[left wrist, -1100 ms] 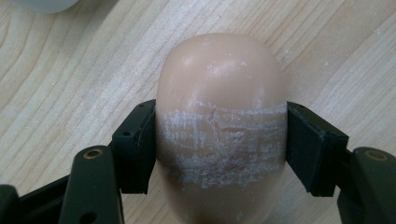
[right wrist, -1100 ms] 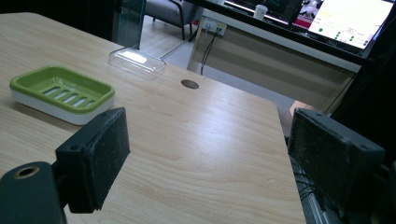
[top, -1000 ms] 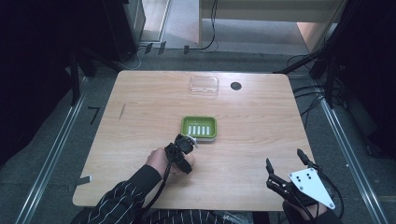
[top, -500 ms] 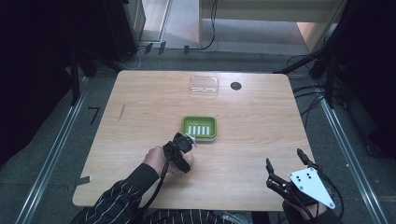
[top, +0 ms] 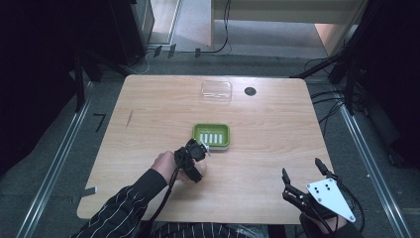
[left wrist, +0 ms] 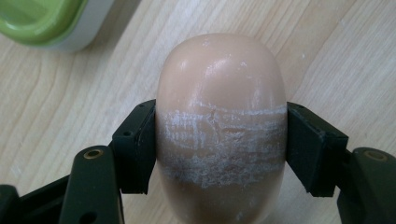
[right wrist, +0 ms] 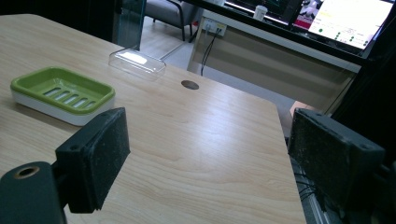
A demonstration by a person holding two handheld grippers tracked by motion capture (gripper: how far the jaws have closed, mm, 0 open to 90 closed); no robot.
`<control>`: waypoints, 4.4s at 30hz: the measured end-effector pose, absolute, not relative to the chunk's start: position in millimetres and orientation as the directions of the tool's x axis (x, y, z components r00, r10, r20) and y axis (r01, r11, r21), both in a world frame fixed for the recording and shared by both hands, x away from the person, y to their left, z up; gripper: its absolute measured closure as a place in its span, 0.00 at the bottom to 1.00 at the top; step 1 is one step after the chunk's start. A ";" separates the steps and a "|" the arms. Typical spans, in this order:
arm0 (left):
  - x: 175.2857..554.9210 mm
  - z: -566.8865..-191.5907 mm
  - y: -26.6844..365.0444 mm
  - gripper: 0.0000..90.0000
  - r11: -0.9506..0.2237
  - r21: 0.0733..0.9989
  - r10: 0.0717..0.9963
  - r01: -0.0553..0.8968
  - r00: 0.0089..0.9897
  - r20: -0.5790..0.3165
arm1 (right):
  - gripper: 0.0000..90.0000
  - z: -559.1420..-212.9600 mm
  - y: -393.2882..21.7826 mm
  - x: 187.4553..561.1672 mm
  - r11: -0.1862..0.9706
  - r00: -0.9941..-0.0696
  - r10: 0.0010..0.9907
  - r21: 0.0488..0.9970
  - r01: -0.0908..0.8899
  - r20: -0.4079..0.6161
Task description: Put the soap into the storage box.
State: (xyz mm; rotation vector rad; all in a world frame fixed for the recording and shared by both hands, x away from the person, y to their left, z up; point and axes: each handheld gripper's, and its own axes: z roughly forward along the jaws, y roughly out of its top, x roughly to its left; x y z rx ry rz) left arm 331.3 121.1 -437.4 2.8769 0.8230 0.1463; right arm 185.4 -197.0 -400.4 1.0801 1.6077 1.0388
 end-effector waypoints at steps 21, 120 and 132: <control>347.7 -427.3 111.3 0.37 -0.890 0.180 0.435 0.419 0.898 0.062 | 0.15 -400.3 -196.9 185.8 0.262 -0.206 0.953 0.946 0.190 -0.223; 425.8 -386.0 89.0 0.37 -0.963 0.208 0.205 0.172 0.967 0.150 | 0.15 -400.9 -201.2 181.3 0.269 -0.182 0.955 0.939 0.215 -0.233; 433.0 -392.5 85.8 0.37 -0.969 0.195 0.186 0.154 0.970 0.156 | 0.15 -400.9 -204.3 175.9 0.254 -0.169 0.961 0.942 0.221 -0.219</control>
